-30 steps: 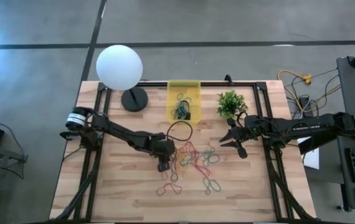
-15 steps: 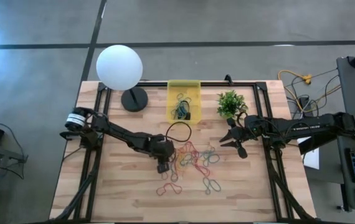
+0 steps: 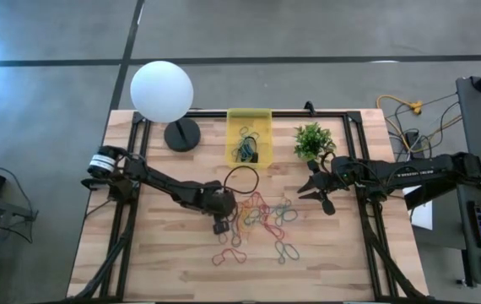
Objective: Pick and place rubber bands into bin
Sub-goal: Put the red rubber band into the yellow bin
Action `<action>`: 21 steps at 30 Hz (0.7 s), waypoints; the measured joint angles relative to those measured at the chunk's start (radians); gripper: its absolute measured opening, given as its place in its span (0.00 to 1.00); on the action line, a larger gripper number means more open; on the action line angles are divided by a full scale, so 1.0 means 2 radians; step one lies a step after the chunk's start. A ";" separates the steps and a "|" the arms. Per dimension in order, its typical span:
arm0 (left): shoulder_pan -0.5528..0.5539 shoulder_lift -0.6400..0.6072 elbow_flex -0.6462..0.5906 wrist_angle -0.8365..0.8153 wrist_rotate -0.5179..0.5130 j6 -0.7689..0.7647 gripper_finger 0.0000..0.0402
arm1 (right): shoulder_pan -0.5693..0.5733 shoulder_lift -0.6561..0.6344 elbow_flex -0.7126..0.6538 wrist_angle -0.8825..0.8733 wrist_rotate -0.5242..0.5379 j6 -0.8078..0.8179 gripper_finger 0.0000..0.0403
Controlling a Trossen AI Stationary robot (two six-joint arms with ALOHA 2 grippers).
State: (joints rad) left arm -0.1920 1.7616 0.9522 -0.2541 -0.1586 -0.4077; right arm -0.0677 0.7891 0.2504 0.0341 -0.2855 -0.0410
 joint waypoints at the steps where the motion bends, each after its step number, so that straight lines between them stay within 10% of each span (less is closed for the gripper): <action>1: 0.000 -0.001 0.001 -0.002 -0.005 0.002 0.00 | 0.000 0.000 0.000 0.000 0.000 0.000 0.19; 21: 0.005 -0.104 0.009 -0.007 -0.122 0.102 0.00 | 0.000 0.000 0.000 -0.001 0.000 -0.002 0.19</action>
State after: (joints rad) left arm -0.1811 1.5536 0.9706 -0.2684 -0.4034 -0.2047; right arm -0.0677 0.7887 0.2501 0.0330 -0.2859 -0.0444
